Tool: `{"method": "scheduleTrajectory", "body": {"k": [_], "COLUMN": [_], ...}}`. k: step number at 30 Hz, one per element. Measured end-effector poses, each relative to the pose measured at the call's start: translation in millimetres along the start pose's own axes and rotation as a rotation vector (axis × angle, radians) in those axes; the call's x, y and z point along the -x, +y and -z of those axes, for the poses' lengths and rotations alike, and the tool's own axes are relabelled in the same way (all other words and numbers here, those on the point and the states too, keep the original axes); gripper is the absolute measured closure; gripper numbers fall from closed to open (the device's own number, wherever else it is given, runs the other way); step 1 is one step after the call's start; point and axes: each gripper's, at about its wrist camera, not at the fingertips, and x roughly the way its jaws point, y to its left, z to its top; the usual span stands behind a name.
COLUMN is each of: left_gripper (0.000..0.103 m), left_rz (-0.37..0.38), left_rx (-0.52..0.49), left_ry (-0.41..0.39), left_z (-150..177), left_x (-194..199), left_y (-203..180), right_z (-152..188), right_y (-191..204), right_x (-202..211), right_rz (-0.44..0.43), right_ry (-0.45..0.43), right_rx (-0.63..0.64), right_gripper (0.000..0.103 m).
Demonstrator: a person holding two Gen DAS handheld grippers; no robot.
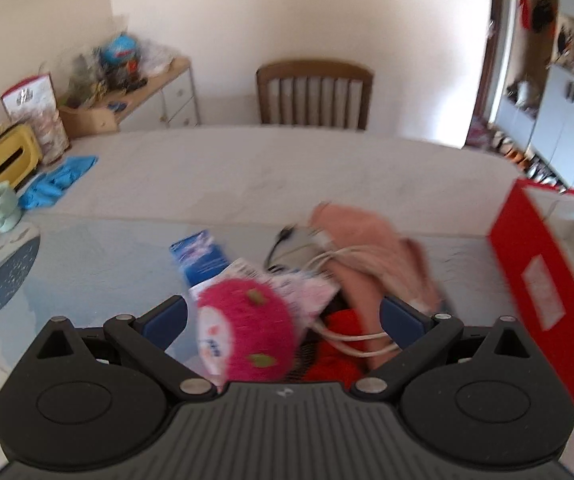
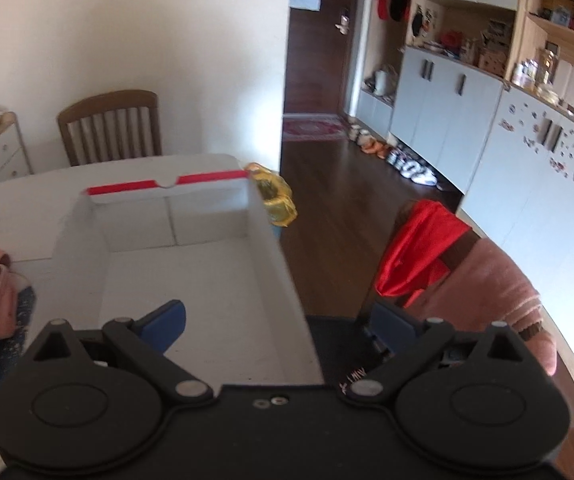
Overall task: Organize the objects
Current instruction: 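Reach the left gripper down to the pink plush doll and grasp it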
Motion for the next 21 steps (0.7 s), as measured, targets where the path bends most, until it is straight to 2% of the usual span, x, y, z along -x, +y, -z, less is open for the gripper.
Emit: {"method": "scheduleTrajectory", "body": {"k": [7, 11, 14, 16, 18, 21], "left_gripper": [0.001, 0.001, 0.004, 0.007, 0.010, 0.024], "left_rz": [-0.013, -0.017, -0.007, 0.009, 0.026, 0.058], "left_rx": [-0.010, -0.030, -0.031, -0.024, -0.013, 0.004], "left_ry": [0.091, 0.096, 0.098, 0.102, 0.108, 0.120], "left_z": [6.2, 9.1, 9.5, 9.0, 9.7, 10.1], "left_x": [-47.9, -58.5, -64.4, -67.0, -69.8, -72.8], "left_y": [23.8, 26.6, 29.4, 31.7, 34.1, 36.0], "right_z": [-2.8, -4.7, -6.7, -8.2, -9.1, -10.1], "right_y": [-5.7, -6.4, -5.6, -2.4, 0.6, 2.3], "right_x": [-24.9, -40.0, -50.3, -56.0, -60.2, -63.1], "right_rz": [0.042, 0.061, 0.060, 0.066, 0.080, 0.068], "right_ry": [0.068, 0.108, 0.147, 0.163, 0.172, 0.186], "right_rx": [-0.009, -0.005, -0.004, 0.023, 0.044, 0.062], "right_gripper": [0.006, 0.010, 0.015, 0.024, 0.028, 0.040]}}
